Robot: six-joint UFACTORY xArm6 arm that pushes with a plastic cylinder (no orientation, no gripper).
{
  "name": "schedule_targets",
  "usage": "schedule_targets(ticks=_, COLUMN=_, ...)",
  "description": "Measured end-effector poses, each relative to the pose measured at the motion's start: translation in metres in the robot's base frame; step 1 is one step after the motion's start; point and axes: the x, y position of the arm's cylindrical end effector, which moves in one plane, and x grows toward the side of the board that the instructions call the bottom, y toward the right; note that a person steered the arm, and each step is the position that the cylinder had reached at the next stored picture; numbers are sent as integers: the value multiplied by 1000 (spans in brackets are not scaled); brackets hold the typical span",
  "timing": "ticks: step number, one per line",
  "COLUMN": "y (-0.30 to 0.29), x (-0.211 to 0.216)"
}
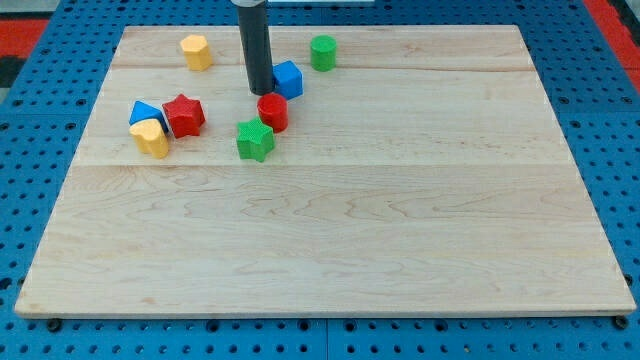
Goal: Separate blue cube from red circle
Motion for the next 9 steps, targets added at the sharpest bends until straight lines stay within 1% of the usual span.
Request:
schedule_targets(ticks=1, y=4, x=-16)
schedule_targets(ticks=2, y=47, x=-1)
schedule_targets(ticks=3, y=115, x=-5)
schedule_targets(ticks=4, y=172, x=-31)
schedule_targets(ticks=5, y=208, x=-35)
schedule_targets(ticks=6, y=208, x=-4)
schedule_targets(ticks=7, y=257, x=22)
schedule_targets(ticks=8, y=267, x=13)
schedule_targets(ticks=9, y=238, x=-14)
